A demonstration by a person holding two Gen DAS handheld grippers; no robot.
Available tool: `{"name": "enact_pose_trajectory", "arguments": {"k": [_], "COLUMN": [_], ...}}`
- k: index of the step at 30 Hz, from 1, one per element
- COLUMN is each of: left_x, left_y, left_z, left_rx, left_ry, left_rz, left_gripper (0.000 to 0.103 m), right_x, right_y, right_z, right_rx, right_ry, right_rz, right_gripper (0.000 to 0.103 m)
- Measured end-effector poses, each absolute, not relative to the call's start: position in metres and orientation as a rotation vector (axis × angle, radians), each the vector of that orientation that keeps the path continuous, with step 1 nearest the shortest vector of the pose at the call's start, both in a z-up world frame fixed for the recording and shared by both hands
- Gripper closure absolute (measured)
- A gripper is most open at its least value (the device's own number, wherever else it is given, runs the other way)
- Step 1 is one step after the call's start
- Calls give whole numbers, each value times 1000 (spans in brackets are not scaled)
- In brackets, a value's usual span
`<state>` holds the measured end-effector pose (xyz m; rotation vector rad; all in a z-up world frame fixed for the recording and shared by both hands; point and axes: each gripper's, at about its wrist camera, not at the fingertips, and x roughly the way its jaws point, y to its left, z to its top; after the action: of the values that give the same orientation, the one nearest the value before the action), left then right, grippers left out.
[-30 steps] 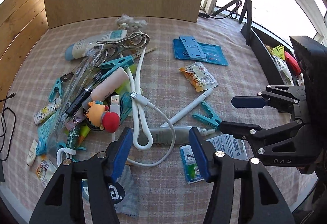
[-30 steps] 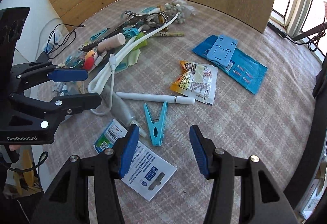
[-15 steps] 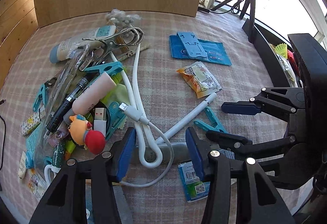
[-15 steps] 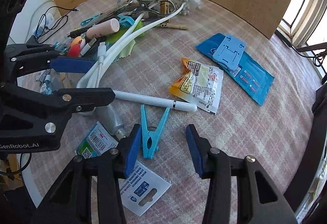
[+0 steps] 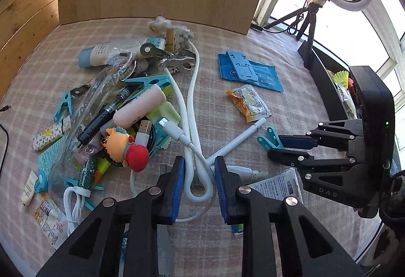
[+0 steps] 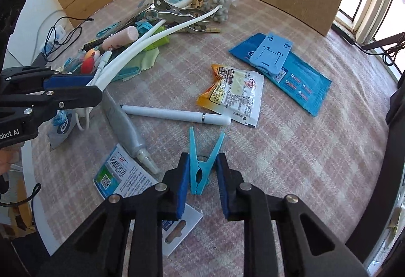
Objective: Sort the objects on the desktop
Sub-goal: 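Grasp the blue clothespin with the right tool while the left tool grasps the white cable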
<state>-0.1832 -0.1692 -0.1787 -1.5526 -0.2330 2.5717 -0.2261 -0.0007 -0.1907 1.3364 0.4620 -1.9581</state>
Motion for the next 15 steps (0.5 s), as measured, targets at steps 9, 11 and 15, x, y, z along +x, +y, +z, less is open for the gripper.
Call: {"name": "enact_pose_trajectory", "arguments": {"k": [9, 11, 15], "left_x": [-180, -180, -188], "left_y": [-177, -175, -171], "left_z": [-187, -184, -184], "left_rx": [-1599, -1585, -1596], "left_ry": [-275, -276, -286], "left_rz": [2569, 2569, 2550], "left_gripper": [82, 79, 67], "right_x": [-226, -224, -217], "right_y": [-5, -8, -9], "right_z": [-189, -190, -195], "right_rx": [1340, 1339, 1347], "right_ry": [464, 462, 457], "right_rz": [-1946, -1948, -1946], "right_gripper": [82, 82, 82]}}
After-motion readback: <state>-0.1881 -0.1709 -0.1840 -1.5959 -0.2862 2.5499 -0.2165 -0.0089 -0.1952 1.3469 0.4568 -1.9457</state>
